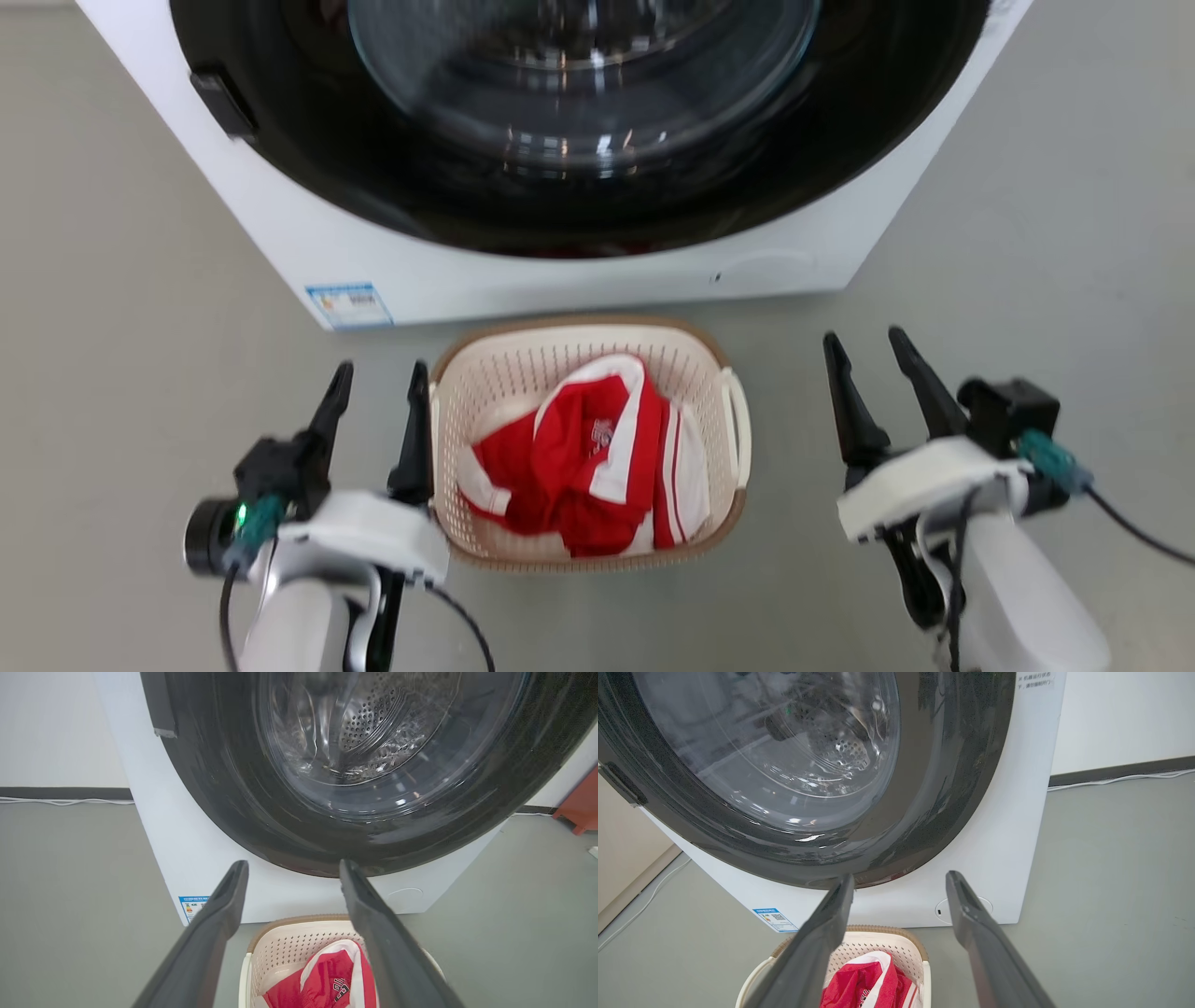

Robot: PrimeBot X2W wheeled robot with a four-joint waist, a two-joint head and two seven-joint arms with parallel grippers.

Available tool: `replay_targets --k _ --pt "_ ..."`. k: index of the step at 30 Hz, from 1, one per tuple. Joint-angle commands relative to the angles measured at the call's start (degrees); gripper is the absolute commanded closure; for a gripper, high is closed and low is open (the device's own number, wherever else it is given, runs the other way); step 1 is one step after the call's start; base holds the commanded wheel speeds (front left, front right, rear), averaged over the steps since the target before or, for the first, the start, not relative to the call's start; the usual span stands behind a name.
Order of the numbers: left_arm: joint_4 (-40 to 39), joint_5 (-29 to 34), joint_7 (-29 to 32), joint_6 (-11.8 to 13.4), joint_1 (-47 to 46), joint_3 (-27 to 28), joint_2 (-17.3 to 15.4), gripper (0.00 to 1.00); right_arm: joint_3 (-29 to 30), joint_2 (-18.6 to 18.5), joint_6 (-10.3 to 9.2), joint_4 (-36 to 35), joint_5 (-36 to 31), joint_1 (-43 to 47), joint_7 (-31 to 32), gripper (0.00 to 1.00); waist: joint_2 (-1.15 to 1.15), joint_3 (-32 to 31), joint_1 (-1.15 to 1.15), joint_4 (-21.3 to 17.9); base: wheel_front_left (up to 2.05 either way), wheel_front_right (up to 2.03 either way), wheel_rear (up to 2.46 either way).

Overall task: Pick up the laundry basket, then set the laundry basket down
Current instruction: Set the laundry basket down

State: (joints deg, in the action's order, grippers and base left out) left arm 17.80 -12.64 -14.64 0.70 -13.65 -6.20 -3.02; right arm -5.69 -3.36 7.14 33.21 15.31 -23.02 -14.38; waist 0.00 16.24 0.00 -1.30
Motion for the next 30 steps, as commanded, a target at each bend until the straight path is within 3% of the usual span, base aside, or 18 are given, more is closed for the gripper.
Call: replay_targets --k 1,12,30 --pt "-2.54 0.74 -0.36 -0.30 1.40 2.21 -0.46 0.00 -0.86 0.48 0.35 -2.60 -0.05 1.82 -0.62 0.00 0.00 -2.78 0.00 -0.48 0.00 0.00 0.00" --pt "-11.91 2.10 -0.36 -0.43 13.42 3.86 -0.03 0.00 0.98 0.48 0.35 -11.60 0.78 13.83 -0.62 0.00 0.00 -10.98 0.00 -0.78 0.00 0.00 0.00" --pt "-16.21 0.77 -0.36 2.07 23.84 1.90 0.12 0.00 4.70 0.48 0.35 -18.83 1.50 25.87 -0.62 0.00 0.00 -17.26 0.00 -0.64 0.00 0.00 0.00"
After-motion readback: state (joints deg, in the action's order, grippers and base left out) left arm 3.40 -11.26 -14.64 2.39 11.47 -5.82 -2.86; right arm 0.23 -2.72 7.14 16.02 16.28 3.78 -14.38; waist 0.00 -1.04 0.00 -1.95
